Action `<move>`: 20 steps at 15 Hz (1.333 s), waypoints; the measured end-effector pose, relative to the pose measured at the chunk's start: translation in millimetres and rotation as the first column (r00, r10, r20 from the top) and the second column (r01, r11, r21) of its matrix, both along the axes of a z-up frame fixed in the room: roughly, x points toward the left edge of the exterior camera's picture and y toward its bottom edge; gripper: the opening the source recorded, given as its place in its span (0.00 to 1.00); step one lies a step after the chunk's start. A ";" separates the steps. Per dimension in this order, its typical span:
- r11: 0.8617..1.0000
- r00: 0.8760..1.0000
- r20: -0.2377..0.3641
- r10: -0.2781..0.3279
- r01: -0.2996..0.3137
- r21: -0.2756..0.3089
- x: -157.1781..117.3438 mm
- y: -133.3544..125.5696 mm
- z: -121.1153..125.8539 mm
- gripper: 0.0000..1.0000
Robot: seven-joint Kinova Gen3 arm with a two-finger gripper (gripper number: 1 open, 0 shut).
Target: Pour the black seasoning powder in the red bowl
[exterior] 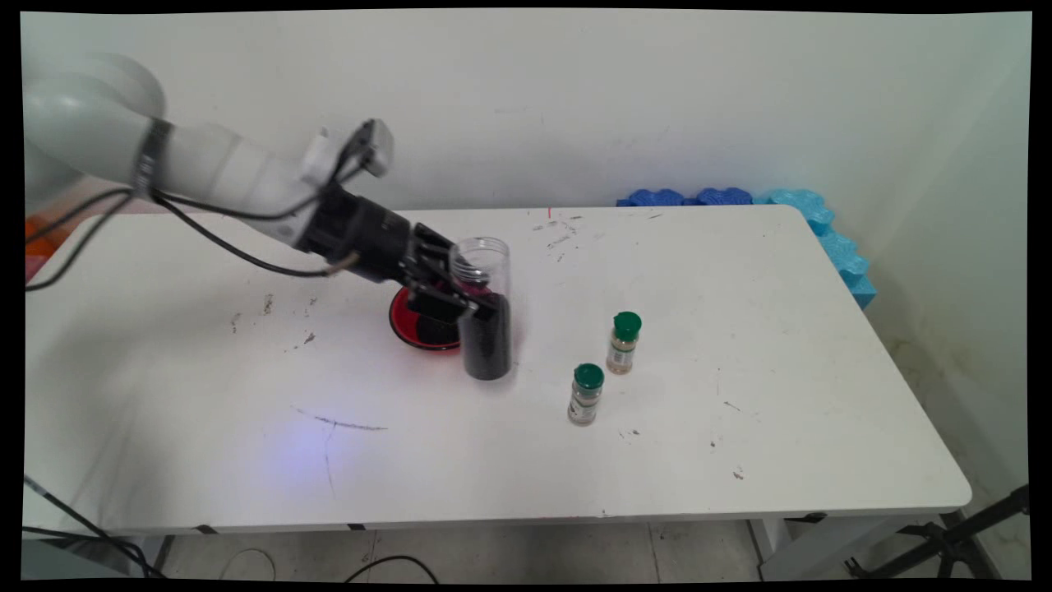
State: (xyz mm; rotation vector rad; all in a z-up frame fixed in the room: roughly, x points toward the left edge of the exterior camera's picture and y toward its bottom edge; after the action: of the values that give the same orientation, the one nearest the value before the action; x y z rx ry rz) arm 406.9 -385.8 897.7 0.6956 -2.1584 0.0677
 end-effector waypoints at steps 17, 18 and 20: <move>0.947 0.978 -0.093 0.184 -0.151 0.283 65.8 1.8 87.5 0.00; 0.938 0.976 -0.093 0.196 -0.159 0.309 67.9 1.9 84.8 0.00; 0.924 0.972 -0.089 0.217 -0.175 0.341 70.2 0.3 80.2 0.00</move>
State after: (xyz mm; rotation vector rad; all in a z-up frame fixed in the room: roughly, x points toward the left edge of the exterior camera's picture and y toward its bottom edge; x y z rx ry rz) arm 477.1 -385.5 977.9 1.0814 -1.9917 -0.2338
